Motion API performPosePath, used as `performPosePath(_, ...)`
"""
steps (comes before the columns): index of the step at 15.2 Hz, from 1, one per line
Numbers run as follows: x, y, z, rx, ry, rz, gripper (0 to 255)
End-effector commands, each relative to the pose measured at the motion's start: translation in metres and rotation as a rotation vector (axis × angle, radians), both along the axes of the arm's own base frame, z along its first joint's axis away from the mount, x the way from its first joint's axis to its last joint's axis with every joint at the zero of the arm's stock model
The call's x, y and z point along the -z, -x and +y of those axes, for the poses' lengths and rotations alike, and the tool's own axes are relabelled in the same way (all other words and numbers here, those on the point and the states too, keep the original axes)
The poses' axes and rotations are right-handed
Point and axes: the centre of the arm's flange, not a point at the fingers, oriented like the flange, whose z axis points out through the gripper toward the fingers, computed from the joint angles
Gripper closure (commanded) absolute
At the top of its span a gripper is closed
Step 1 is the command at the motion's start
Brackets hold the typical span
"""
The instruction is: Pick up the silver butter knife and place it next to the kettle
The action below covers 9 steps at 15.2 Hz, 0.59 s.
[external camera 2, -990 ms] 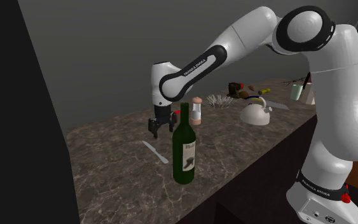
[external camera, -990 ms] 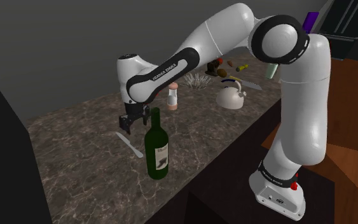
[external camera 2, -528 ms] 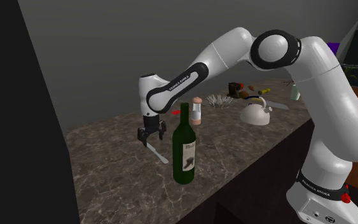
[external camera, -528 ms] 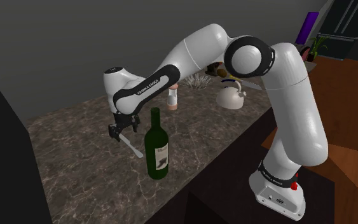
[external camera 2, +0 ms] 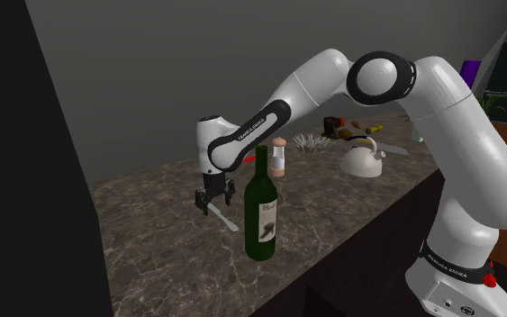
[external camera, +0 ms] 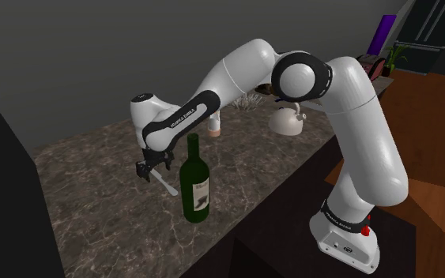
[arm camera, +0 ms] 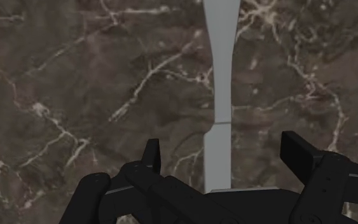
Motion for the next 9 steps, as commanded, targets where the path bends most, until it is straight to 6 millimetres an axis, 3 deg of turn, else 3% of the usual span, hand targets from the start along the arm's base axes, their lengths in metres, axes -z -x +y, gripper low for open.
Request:
performPosePath(1,0.0007,0.0000,-0.0004,0.000,0.000,0.000,0)
performPosePath(5,0.0007,0.0000,-0.0004,0.000,0.000,0.000,0)
performPosePath(6,0.0007,0.0000,-0.0004,0.000,0.000,0.000,255)
performPosePath(9,0.0007,0.0000,-0.0004,0.000,0.000,0.000,255)
